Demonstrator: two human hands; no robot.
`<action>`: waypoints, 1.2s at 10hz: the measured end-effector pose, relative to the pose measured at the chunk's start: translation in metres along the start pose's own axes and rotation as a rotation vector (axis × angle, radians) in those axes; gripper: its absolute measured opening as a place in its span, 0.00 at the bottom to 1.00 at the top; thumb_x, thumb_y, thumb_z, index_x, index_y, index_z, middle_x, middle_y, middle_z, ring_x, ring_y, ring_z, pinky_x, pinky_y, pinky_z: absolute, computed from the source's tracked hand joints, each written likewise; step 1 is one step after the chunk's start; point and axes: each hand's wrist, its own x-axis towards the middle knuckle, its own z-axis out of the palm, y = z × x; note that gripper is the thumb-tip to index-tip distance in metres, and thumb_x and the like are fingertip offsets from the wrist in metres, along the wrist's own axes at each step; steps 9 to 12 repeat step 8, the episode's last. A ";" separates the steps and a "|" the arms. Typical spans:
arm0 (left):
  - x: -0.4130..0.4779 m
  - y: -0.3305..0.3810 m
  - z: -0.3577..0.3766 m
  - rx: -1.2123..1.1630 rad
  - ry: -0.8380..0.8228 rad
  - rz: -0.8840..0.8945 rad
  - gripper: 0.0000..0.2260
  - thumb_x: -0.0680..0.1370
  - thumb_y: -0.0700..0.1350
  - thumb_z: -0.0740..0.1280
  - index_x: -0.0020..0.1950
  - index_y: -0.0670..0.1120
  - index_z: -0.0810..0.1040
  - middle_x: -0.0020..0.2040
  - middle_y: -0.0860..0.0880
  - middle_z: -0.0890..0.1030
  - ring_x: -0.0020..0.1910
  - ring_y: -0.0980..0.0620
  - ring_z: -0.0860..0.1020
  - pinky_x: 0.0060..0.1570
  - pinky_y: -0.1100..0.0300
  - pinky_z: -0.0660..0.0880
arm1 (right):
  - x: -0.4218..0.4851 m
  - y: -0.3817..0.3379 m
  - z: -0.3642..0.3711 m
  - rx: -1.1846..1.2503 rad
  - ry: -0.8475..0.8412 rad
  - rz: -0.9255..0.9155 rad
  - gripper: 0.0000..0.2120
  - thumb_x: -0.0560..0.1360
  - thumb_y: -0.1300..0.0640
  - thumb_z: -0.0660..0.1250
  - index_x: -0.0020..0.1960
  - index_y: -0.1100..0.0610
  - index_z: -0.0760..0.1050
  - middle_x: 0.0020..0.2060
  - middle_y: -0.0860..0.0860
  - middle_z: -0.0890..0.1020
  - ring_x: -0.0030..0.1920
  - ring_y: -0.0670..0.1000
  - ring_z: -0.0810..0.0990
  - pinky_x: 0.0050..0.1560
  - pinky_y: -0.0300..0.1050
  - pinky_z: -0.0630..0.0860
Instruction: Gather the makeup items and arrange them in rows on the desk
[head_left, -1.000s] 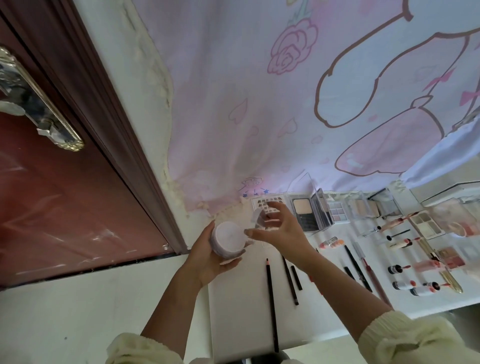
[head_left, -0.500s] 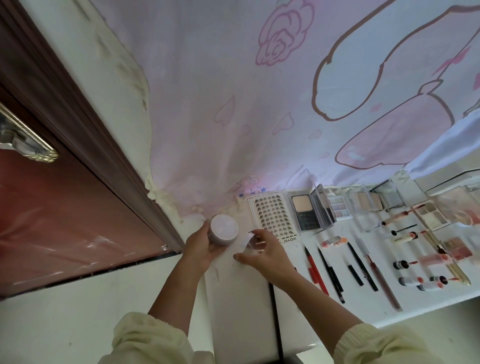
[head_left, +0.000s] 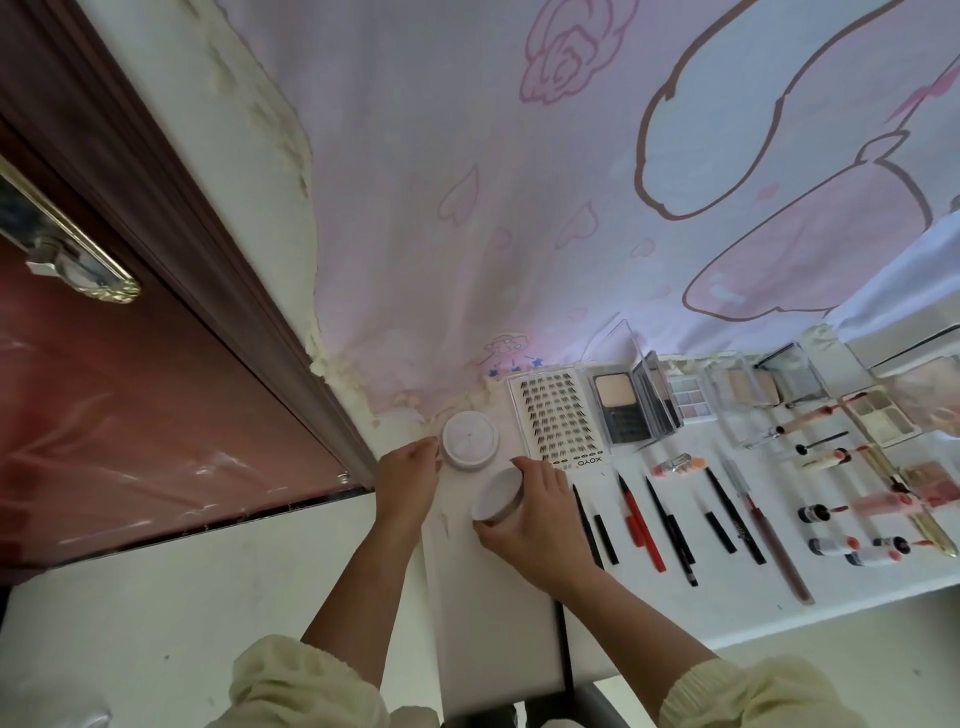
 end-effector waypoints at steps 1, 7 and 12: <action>-0.008 -0.007 0.000 0.033 0.009 0.071 0.12 0.78 0.46 0.63 0.35 0.53 0.77 0.41 0.50 0.82 0.53 0.42 0.80 0.58 0.44 0.75 | -0.011 0.003 0.002 -0.134 -0.006 0.011 0.37 0.70 0.40 0.68 0.73 0.53 0.59 0.67 0.47 0.68 0.68 0.50 0.63 0.67 0.46 0.59; -0.062 -0.053 0.004 0.424 0.290 0.320 0.17 0.78 0.43 0.66 0.66 0.46 0.72 0.60 0.43 0.75 0.63 0.45 0.68 0.56 0.54 0.69 | -0.016 0.006 -0.017 -0.290 -0.068 -0.069 0.34 0.75 0.41 0.66 0.73 0.55 0.58 0.70 0.50 0.66 0.71 0.53 0.60 0.69 0.49 0.59; -0.071 -0.060 0.001 0.520 0.299 0.243 0.19 0.80 0.44 0.62 0.70 0.44 0.67 0.69 0.42 0.68 0.68 0.42 0.62 0.61 0.47 0.68 | -0.022 0.003 -0.037 -0.185 -0.067 -0.098 0.32 0.75 0.42 0.66 0.73 0.55 0.61 0.70 0.50 0.68 0.71 0.52 0.61 0.69 0.49 0.60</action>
